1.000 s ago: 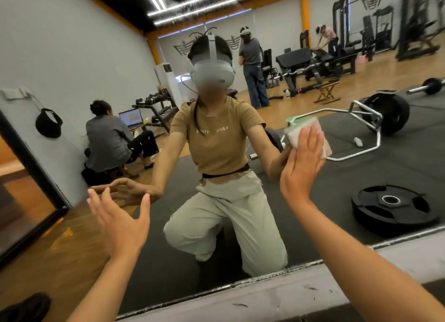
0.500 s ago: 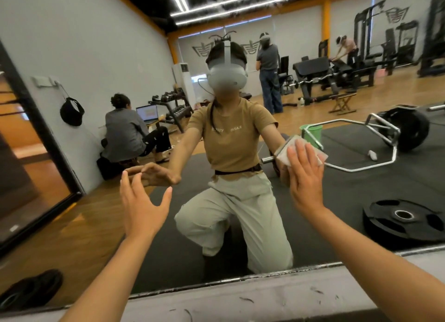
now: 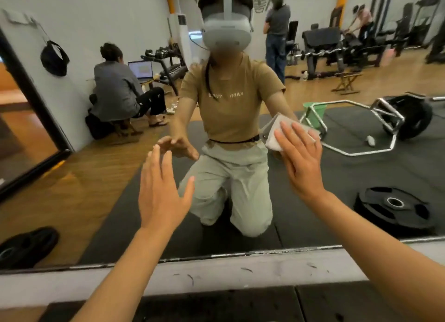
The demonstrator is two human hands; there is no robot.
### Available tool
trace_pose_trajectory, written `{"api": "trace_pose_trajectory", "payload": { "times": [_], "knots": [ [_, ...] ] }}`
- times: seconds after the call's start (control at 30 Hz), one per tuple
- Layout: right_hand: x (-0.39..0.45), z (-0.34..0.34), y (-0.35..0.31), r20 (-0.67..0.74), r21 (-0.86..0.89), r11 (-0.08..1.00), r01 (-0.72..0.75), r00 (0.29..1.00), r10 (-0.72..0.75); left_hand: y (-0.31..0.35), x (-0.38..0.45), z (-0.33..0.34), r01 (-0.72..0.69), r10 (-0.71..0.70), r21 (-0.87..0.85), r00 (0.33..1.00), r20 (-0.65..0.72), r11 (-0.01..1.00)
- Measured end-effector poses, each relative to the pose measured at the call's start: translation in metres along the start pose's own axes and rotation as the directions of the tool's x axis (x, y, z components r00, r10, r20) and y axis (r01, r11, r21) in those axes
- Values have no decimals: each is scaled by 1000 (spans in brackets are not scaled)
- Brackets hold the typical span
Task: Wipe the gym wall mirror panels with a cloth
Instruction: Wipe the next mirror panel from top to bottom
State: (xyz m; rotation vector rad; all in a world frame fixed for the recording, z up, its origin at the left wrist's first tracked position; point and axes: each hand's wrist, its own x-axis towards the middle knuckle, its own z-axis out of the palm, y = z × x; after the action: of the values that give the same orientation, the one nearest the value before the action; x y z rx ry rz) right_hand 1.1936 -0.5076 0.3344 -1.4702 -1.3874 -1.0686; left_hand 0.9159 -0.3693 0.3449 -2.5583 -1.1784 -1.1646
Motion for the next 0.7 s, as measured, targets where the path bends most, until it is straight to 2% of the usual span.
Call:
{"api": "trace_pose_trajectory", "payload": {
  "times": [0.07,0.23,0.33,0.43,0.57,0.7],
  "knots": [
    [3,-4,-5,16,-12,1000,12,1000,-12,3,-2,0,-129,128,29,992,20,991],
    [17,-21,-18,165,-12,999,-31,986,33,18,9,-18,-257,258,-25,959,117,966],
    [33,-43,-27,309,2,997,-77,948,72,36,16,-40,-286,302,-105,931,205,953],
    [52,-71,-36,480,9,985,-172,865,147,58,29,-68,-286,313,-129,883,350,950],
    [88,-109,-49,684,-37,962,-270,695,222,91,56,-114,-273,337,-199,792,509,941],
    [132,-158,-69,778,-110,929,-353,551,302,124,81,-166,-239,351,-259,690,633,936]
  ]
}}
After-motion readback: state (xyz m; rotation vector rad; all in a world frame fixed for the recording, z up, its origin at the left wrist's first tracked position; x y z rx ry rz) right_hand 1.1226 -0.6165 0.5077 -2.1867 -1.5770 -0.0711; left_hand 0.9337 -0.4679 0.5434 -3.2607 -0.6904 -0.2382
